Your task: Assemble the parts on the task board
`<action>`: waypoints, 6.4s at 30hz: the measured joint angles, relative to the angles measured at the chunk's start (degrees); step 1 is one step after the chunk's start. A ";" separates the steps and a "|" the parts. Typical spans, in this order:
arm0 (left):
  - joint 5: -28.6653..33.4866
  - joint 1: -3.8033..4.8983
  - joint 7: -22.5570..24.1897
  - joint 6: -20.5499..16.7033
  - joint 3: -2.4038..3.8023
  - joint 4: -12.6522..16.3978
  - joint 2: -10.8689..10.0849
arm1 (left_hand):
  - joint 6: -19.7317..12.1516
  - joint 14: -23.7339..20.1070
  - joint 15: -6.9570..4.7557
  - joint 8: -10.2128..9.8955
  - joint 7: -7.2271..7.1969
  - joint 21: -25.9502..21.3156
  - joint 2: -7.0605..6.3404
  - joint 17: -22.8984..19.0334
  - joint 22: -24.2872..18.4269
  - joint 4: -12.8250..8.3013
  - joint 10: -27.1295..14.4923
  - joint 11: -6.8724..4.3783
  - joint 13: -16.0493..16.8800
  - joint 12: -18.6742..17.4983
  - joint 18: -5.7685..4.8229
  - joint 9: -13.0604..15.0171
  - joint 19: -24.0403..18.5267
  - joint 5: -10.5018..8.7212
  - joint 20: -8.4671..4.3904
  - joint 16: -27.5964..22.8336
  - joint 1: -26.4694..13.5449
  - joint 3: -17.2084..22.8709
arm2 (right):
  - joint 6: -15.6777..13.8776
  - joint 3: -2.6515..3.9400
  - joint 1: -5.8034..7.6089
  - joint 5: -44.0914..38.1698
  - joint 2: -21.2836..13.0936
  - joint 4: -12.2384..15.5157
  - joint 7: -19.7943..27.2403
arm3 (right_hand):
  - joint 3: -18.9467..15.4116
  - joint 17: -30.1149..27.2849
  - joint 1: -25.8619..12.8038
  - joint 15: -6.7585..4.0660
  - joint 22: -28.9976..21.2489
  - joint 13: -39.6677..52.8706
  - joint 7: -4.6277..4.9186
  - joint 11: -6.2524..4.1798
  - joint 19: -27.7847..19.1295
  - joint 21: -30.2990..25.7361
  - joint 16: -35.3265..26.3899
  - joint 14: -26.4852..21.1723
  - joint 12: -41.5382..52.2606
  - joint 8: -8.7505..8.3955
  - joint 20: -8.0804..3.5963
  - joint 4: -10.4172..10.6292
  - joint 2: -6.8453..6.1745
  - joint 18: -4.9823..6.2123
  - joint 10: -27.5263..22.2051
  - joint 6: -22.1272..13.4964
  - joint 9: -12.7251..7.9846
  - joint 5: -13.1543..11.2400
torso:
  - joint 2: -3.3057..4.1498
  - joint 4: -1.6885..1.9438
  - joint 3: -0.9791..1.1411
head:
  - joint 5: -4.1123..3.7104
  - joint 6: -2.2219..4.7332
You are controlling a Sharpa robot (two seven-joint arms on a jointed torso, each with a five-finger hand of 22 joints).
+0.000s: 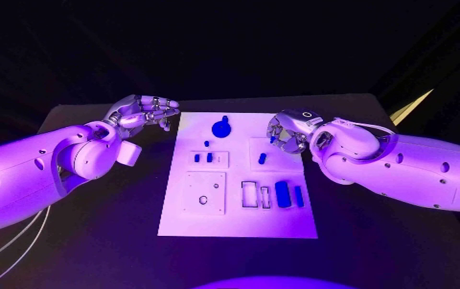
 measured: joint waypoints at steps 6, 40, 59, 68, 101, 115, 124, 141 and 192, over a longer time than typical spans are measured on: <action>0.00 0.00 -0.03 0.00 0.00 -0.08 -0.08 | 0.00 0.00 0.00 0.00 0.00 0.00 0.00 0.00 -0.21 0.00 0.00 0.00 0.00 0.00 0.00 -0.01 0.00 0.00 0.00 0.00 0.00 0.00 | -0.88 0.14 0.05 0.28 -0.20 0.81 0.02 | 0.00 0.00 0.00 0.00 0.00 0.00 0.00 0.00 0.00 0.00 0.00 0.00 0.00 0.00 0.00 0.00 0.00 0.00 0.00 0.00 0.00 0.00 | 0.02 0.02 0.00 | 0.14 0.00; 0.20 0.01 -0.06 -0.89 -0.01 0.35 1.21 | -0.01 0.00 0.00 0.00 0.01 0.00 0.00 -0.26 -0.43 0.00 0.01 0.00 0.00 0.00 0.00 -0.02 0.01 0.01 0.00 0.00 0.00 0.00 | -2.33 -0.09 -4.22 0.68 10.25 6.76 1.96 | 0.01 0.00 0.00 0.00 0.00 -0.04 0.00 0.00 0.10 0.00 0.20 0.00 -0.33 0.00 -0.10 -0.01 0.00 -0.02 0.00 0.01 0.03 0.00 | -0.09 0.07 -0.34 | 6.73 -1.31; 0.23 0.03 -0.30 -0.85 -0.01 0.55 1.74 | -0.20 -0.01 0.01 0.00 0.19 -0.01 0.00 -0.29 -0.50 0.00 0.00 0.01 0.00 0.00 0.00 -0.03 0.01 0.01 0.00 0.00 0.00 0.00 | -1.21 -0.43 -6.64 0.27 12.25 5.38 2.21 | 0.47 0.00 0.00 0.00 0.01 -0.27 0.00 0.00 0.10 -0.01 0.20 0.00 -0.34 0.01 -0.10 -0.47 0.00 -0.02 0.00 0.01 0.18 0.01 | -0.01 -0.02 -0.14 | 8.71 -2.94; 0.23 0.03 -0.45 -0.75 -0.01 0.52 1.72 | -0.20 -0.01 0.01 0.00 0.19 -0.01 0.00 -0.29 -0.66 0.00 0.02 0.00 0.00 0.00 0.00 -0.03 0.01 0.01 0.00 0.00 0.00 0.00 | -0.96 -0.49 -6.87 0.32 12.37 5.32 2.32 | 0.47 0.00 0.00 0.00 0.01 -0.27 0.00 0.00 0.10 -0.01 0.20 0.00 -0.34 0.01 -0.10 -0.47 0.00 -0.02 0.00 0.01 0.33 0.01 | -0.01 -0.03 -0.10 | 8.92 -3.14; 0.23 0.04 -0.76 -0.70 -0.01 0.50 1.31 | -0.31 -0.01 0.01 -0.01 0.29 -0.67 0.00 -0.33 -0.69 0.00 -0.80 0.00 0.00 0.00 0.00 -0.05 0.01 0.01 0.00 -0.01 0.00 0.00 | 0.84 -0.49 -6.92 -0.16 13.02 4.69 1.79 | 0.48 0.00 -0.01 0.00 0.02 -0.30 0.00 0.00 0.10 -0.01 0.20 0.00 -0.34 0.01 -0.10 -0.48 0.00 -0.02 0.00 0.01 0.86 0.02 | -0.01 0.00 -0.18 | 8.94 -3.53; 0.23 0.05 -1.01 -0.47 -0.01 0.58 1.08 | -0.31 -0.01 0.01 -0.01 0.29 -0.67 0.00 -0.33 -0.71 0.00 -0.80 0.00 0.00 0.00 0.00 -0.06 0.01 0.01 0.00 -0.01 0.00 0.00 | 2.33 -0.48 -7.02 0.02 13.99 3.89 1.32 | 0.46 0.00 -0.99 0.01 0.02 -0.28 0.25 0.00 0.09 -0.02 0.20 0.00 -1.05 -0.01 -0.09 -0.47 0.95 -0.02 -0.01 -0.89 0.92 0.01 | 0.01 0.01 -0.14 | 8.98 -3.54; 0.21 0.06 -1.10 -0.28 -0.01 0.57 1.00 | -0.31 -0.01 0.01 -0.01 0.29 -0.67 0.00 -0.34 -0.71 0.00 -0.81 0.00 0.00 0.00 0.00 -0.07 0.01 0.01 0.00 -0.01 0.00 0.00 | 1.95 -0.51 -7.01 0.56 14.09 3.59 1.27 | 0.44 0.00 -2.80 0.05 0.02 -0.35 1.10 0.05 0.14 -0.58 0.20 0.02 -1.06 -0.02 0.03 -0.44 0.34 -0.02 -0.10 -2.35 1.58 -0.02 | 0.02 -0.05 -0.12 | 8.98 -3.67; 0.20 0.06 -1.10 -0.31 -0.01 0.45 0.81 | -0.32 -0.02 0.01 -0.01 0.30 -0.67 0.00 -0.36 -0.73 0.00 -0.81 0.01 0.00 0.00 0.00 -0.08 0.01 0.01 0.00 -0.01 0.00 0.00 | -0.14 -0.76 -7.21 0.49 11.72 5.40 1.15 | -2.42 -3.06 -3.70 1.16 0.03 -2.83 0.68 1.41 -0.91 -10.03 -1.69 0.12 -0.99 -2.72 1.49 0.06 -0.57 0.07 -9.34 -6.64 1.87 -0.02 | -0.07 -0.03 -0.10 | 8.55 -3.32; 0.22 0.03 -0.85 -0.32 -0.02 0.39 0.43 | -0.32 -0.02 0.01 -0.01 0.30 -0.67 0.00 -0.42 -0.74 0.00 -0.82 0.01 0.00 0.00 0.00 -0.10 0.01 0.01 0.00 -0.01 0.00 0.00 | 7.04 -0.01 0.10 0.54 -0.99 6.97 1.06 | -24.00 -4.53 11.16 0.83 -0.38 -3.53 0.56 0.47 -0.75 -13.09 -1.79 -0.78 9.66 -7.87 0.73 16.05 -0.17 1.07 -12.56 -3.41 -0.23 -1.93 | -0.24 -0.38 -0.15 | 5.73 -1.21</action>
